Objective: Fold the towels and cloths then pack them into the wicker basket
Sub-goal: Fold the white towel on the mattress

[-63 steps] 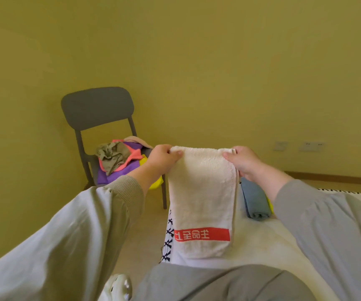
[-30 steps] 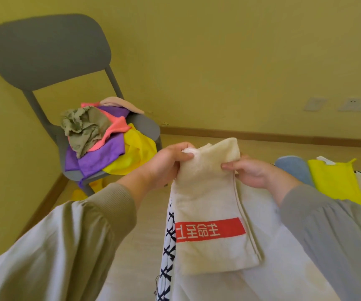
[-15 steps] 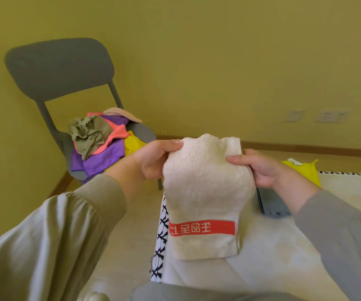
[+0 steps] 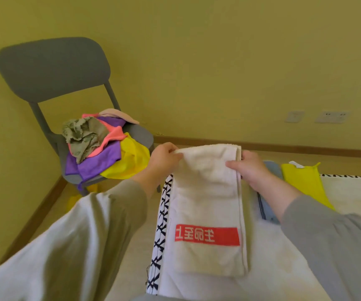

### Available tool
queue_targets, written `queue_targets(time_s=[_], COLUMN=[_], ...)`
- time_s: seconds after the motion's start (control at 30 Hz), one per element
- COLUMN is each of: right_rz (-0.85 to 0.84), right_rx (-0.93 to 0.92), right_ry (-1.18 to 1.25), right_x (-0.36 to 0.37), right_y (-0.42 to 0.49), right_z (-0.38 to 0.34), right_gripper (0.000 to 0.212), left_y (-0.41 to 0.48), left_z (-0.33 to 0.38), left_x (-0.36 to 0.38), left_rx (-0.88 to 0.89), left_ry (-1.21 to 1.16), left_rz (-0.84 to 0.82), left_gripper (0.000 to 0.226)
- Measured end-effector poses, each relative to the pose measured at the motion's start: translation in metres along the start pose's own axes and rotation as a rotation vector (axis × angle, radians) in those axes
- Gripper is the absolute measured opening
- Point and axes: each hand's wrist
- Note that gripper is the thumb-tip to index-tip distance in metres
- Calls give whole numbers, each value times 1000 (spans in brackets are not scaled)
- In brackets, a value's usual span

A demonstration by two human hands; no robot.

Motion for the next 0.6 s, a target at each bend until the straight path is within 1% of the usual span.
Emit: queue_targets(time_s=[0.03,0.1,0.2,0.23,0.27,0.33,0.4,0.43,0.47,0.5,0.57,0.6], right_rz=[72,137,157,148,132,100,59,45,54,99,248,318], right_rx=[-64,-147,-206,-217,-219,-226,-264,-290,-322,-377,-549,-633], right_ry=[-118,-261,-325,-323,-311,-302,-378,-441,-528,-641,-862,-928], right_x=[4,10,14,14,15,17,18,17,14,12,9,10], right_y=[7,17,34,39,42,47,52,54,55,56,59,60], right_z=[2,6,15,16,16,16,17,18,18,17,16,17], right_gripper=[15,12,13,16,23,35,29,25,21,20,20,20], left_y=[3,10,19,21,23,25,29,31,34,36,41,44], left_z=[-5,-14,-27,-29,-31,-34,-38,-40,-43,-44,-43,-42], left_x=[5,15,27,30,33,34,35,35,35,35,35,36], left_rx=[39,63,98,106,107,87,93,123,163,197,226,238], left_ry=[53,70,96,90,73,22,74,149,226,272,300,325], left_rz=[29,92,145,142,127,38,-60,-73,-42,11,116,152], left_gripper=[12,14,14,14,14,20,34,34,27,19,22,22])
Point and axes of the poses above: each hand's wrist, its own y-axis towards the middle knuckle, its own x-axis out of the palm, z = x × y, and after that the axes turned 4 degrees about -y, right-handed
